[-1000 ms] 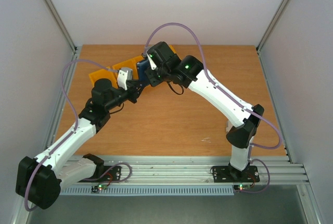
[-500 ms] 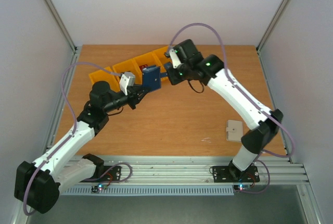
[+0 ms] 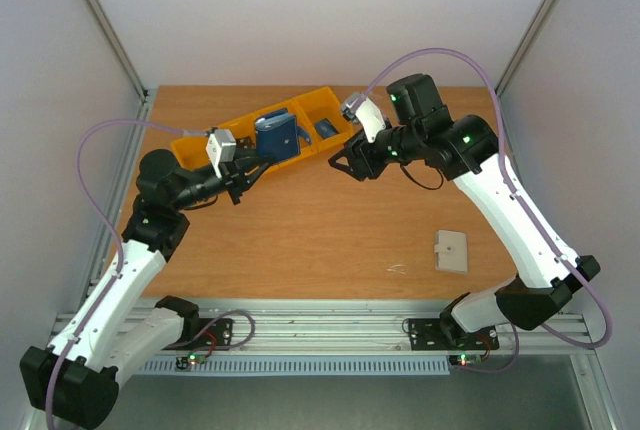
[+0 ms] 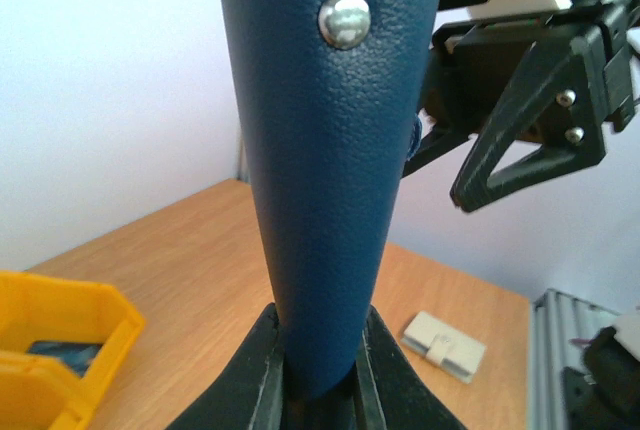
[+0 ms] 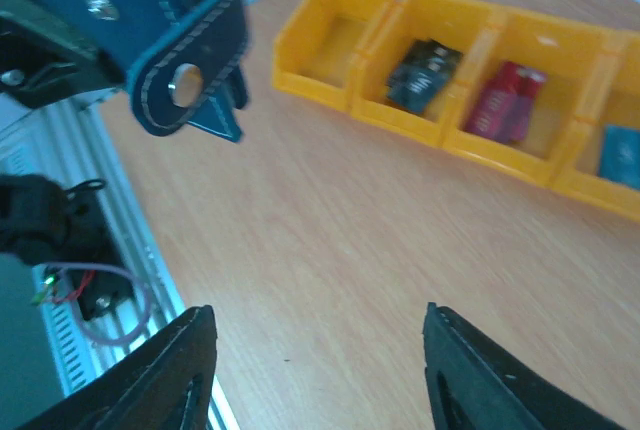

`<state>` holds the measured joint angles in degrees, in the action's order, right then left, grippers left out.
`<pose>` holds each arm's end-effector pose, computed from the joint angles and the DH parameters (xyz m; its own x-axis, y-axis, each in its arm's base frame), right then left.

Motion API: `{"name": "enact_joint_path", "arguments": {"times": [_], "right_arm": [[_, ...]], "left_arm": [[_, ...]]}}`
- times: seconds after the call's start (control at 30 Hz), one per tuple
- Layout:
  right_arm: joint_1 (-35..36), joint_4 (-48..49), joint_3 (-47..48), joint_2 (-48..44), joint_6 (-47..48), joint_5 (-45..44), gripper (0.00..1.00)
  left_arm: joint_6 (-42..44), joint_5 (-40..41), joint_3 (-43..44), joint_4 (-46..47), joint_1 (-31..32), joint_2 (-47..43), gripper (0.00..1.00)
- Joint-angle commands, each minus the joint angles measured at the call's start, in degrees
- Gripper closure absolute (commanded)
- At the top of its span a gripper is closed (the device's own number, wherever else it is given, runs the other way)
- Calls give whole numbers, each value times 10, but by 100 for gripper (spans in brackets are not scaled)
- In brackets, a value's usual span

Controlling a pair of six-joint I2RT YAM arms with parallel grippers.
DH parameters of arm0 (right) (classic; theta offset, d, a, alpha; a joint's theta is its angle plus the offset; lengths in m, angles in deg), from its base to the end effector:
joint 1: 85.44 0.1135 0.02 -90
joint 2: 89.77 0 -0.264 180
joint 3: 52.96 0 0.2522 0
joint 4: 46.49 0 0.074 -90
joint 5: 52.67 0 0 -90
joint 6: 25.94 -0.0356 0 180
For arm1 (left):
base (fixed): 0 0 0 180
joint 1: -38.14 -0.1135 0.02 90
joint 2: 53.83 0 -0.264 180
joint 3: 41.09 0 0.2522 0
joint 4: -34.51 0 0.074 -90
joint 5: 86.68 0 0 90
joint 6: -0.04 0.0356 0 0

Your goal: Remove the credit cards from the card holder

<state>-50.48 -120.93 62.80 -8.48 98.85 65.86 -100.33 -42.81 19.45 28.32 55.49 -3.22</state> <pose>0.2104 0.1679 0.4496 0.0260 -0.5935 -0.8044 -0.9602 0.2091 -0.1853 0.1826 -0.0839 0.3675 -0.0996 -0.0996 -0.9900 0.8899 0.4362 -0.1334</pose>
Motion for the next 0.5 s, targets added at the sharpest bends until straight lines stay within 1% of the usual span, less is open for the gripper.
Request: {"name": "enact_joint_path", "arguments": {"times": [0.0,0.1,0.2,0.23,0.33,0.4,0.47], "right_arm": [[-2,115,-52,-23,-2,161,39],[-16,173,-53,-11,-25,227,39],[-63,251,-54,-4,-89,355,42],[-70,256,-50,-1,-93,371,43],[-70,243,-40,7,-84,374,46],[-68,245,-52,4,-85,367,47],[-67,267,-74,-10,-99,357,48]], "left_arm": [[-74,-35,56,32,2,-2,100],[-105,-107,75,44,6,0,100],[-94,-137,81,42,4,-5,100],[-90,-145,82,44,3,-6,100],[-88,-151,82,53,3,-5,100],[-98,-148,83,57,7,-1,100],[-100,-146,87,55,13,1,100]]}}
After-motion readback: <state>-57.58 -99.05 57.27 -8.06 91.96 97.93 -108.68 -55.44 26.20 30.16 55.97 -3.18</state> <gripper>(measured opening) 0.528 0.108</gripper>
